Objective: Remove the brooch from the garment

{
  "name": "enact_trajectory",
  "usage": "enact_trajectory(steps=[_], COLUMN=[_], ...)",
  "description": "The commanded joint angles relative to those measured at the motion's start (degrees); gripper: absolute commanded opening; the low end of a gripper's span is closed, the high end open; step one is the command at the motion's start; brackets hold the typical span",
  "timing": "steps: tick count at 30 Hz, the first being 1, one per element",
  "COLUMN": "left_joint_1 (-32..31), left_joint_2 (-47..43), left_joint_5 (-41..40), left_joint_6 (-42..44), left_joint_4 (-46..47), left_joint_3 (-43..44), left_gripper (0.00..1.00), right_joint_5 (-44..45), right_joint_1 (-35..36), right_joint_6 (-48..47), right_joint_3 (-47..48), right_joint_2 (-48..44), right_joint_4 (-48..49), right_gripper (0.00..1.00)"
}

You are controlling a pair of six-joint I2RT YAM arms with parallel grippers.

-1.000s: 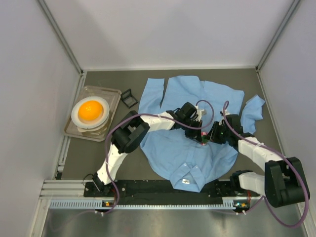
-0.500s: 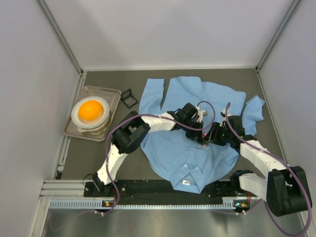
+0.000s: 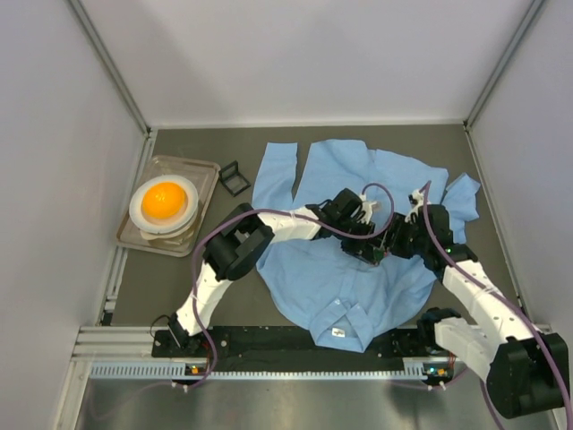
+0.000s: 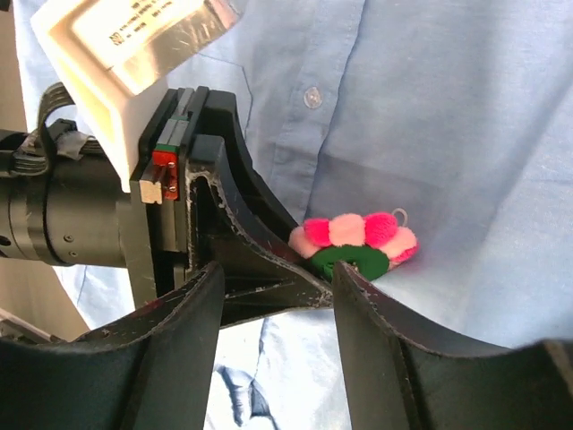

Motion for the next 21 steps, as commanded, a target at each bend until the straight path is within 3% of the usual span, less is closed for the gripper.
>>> enact_trajectory(steps=[1,4,10,15,18,21], left_joint_1=[0.3,0.7,1.2,0.9,0.7,0.7], left_joint_2=[-2.3,-2.5,-3.4,-5.1,-6.8,-5.6], left_joint_5=[1.6,1.7,1.3,-1.2,-3.4,-3.6], left_joint_6=[-2.0,-3.2,-2.0,1.7,3.1,4.2], left_joint_4=[6.0,6.8,8.9,12.8,20.3,21.6], left_joint_3=[-0.5,-1.3,-2.5,-5.2,-9.6,-9.5], left_gripper=[0.22,0.11,0.00,0.00,0.00,0.00], right_joint_5=[2.0,4.0,7.7,5.0,2.7,2.0], right_joint_1=[-0.5,-0.4,-0.4,-0.4,-0.4,-0.4], right_joint_6=[-0.2,0.5,3.7,4.3,2.6,0.6], right_joint_3=[2.6,1.9,0.4,-3.0,-3.4,-3.8], right_joint_2=[-0.6,-1.7,-5.6,-5.3,-4.4,-4.3], right_joint_4=[-3.8,-5.3,-8.7,-4.3,-2.0,0.8], right_gripper=[0.52,0.48,0.41,0.29,0.27,0.28])
